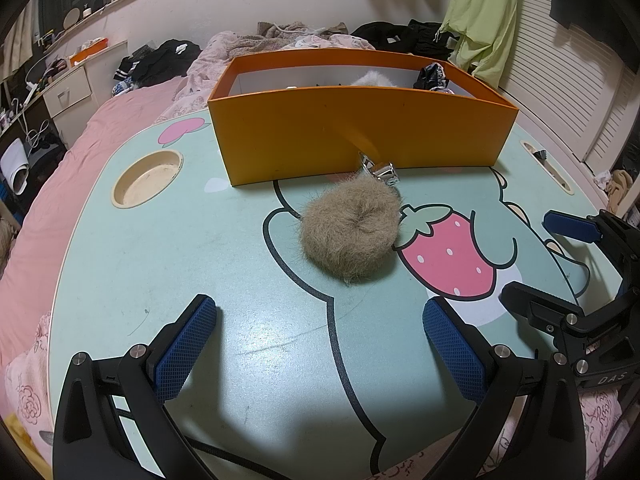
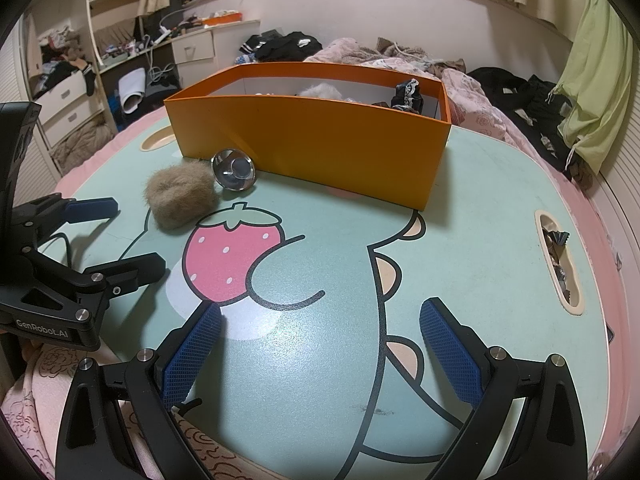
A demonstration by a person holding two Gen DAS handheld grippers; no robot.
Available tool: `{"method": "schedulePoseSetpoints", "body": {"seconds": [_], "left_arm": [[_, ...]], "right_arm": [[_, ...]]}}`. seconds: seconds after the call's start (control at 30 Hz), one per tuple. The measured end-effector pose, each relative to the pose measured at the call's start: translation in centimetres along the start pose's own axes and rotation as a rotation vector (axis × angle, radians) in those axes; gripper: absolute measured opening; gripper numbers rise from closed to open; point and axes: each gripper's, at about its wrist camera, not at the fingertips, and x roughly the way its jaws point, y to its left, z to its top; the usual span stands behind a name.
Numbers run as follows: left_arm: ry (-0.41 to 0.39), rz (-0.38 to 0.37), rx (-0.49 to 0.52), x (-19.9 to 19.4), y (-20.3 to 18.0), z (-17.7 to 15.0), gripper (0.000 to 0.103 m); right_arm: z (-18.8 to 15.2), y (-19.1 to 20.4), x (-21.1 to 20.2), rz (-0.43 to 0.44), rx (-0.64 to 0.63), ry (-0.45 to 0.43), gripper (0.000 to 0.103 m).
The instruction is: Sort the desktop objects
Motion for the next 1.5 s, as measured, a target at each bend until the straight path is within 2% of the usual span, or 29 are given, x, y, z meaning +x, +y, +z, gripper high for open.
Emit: {"method": "schedulePoseSetpoints", "body": {"seconds": [1.0, 1.17, 1.37, 1.43, 1.47, 1.5], "left_arm": [[0.005, 0.002, 0.004, 0.0, 0.0, 0.0, 0.103], [0.021, -0.023, 0.009, -0.1, -0.2, 0.9, 0.103], [-0.066, -0.073, -0.021, -0.8, 0.1, 3.4, 0.103], [-0.075, -0.093, -0.005, -0.3, -0.1, 4.2, 0.095], [-0.071, -0.098, 0.008, 0.0, -0.3, 4.4, 0.082], [-0.054, -0.102, 0.024, 0.6, -0.5, 4.5, 0.063]], "right_arm": [[-0.1, 0.0, 0.0, 0.0, 0.001, -0.001, 0.1], [0.0, 0.0, 0.0, 0.001, 0.001, -0.001, 0.1], [0.0, 0.1, 0.0, 0.001, 0.001, -0.002, 0.1], [-0.1, 0.1, 0.0, 0.001, 0.001, -0.002, 0.1], [-0.1, 0.1, 0.0, 0.002, 0.002, -0.003, 0.1], [0.0, 0.1, 0.1, 0.003, 0.002, -0.003, 0.1]]}}
